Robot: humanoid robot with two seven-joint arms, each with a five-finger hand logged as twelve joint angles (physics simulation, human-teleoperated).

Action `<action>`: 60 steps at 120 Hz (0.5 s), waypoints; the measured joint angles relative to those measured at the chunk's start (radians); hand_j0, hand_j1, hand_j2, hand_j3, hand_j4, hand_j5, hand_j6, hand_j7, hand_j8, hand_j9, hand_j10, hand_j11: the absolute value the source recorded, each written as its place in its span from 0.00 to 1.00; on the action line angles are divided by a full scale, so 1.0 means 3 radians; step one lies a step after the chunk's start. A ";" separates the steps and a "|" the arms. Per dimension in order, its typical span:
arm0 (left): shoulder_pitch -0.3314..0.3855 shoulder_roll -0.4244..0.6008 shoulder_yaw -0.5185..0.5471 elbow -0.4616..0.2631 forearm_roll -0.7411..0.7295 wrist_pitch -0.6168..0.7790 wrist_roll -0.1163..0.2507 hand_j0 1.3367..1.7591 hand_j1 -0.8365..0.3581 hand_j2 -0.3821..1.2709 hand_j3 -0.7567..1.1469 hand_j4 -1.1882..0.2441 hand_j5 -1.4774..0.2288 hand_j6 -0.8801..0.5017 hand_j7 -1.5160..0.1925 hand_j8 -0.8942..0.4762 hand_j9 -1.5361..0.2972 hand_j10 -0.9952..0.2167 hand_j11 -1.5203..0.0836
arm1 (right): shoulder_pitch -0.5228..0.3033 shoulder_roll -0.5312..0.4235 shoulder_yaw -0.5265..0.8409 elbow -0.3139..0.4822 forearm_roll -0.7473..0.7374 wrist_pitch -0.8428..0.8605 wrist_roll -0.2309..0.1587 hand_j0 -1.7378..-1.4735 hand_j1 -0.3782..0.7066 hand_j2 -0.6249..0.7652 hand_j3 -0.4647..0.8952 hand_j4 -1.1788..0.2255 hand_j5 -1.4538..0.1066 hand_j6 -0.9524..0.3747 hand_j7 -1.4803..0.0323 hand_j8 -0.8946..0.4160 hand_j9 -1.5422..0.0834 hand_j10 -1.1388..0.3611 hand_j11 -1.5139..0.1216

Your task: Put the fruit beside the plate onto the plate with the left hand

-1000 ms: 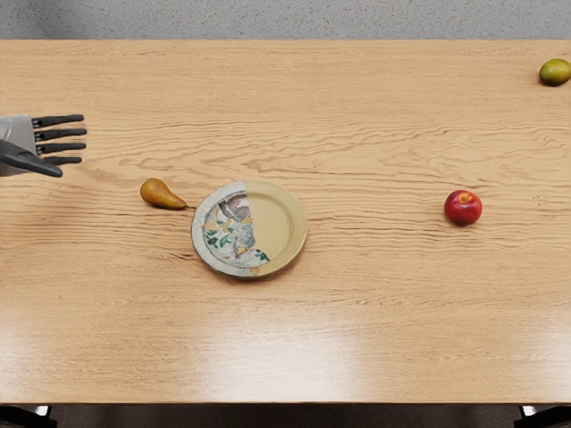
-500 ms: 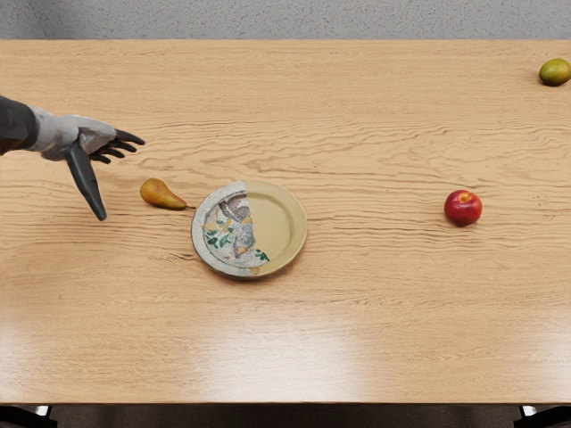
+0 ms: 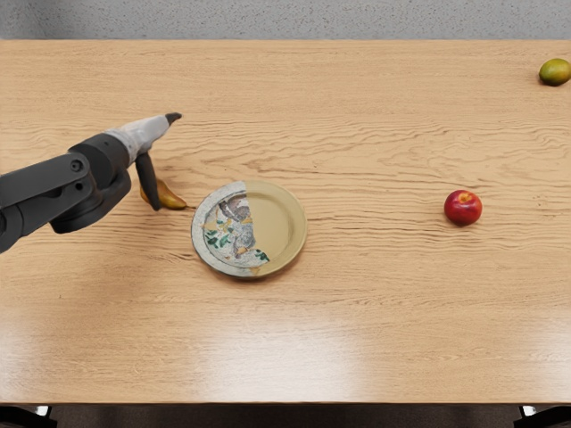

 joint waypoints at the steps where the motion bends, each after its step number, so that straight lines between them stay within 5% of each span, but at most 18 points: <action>1: 0.0000 -0.0038 0.0006 0.0016 0.0003 0.0010 0.0000 0.76 0.98 0.23 0.40 0.82 0.86 0.63 0.88 0.64 0.83 0.81 0.94 | 0.0000 0.0000 0.0000 0.0000 0.0000 0.0000 0.0000 0.30 0.04 0.45 0.34 0.83 0.92 0.71 0.97 0.67 0.94 0.75 0.91; 24: 0.0085 -0.0185 0.0069 0.0351 0.0038 0.0112 0.0000 0.76 0.98 0.23 0.40 0.82 0.86 0.63 0.88 0.64 0.83 0.81 0.94 | 0.0000 0.0000 0.0000 0.0000 0.0000 0.0000 0.0000 0.30 0.04 0.45 0.34 0.83 0.92 0.71 0.97 0.67 0.94 0.75 0.91; 60: 0.0118 -0.0186 0.0118 0.0432 0.0042 0.0153 0.0000 0.76 0.90 0.24 0.40 0.76 0.79 0.56 0.81 0.58 0.77 0.74 0.87 | 0.0000 0.0000 0.0000 0.0000 0.0001 0.0000 0.0000 0.30 0.04 0.45 0.34 0.83 0.92 0.71 0.97 0.67 0.94 0.75 0.91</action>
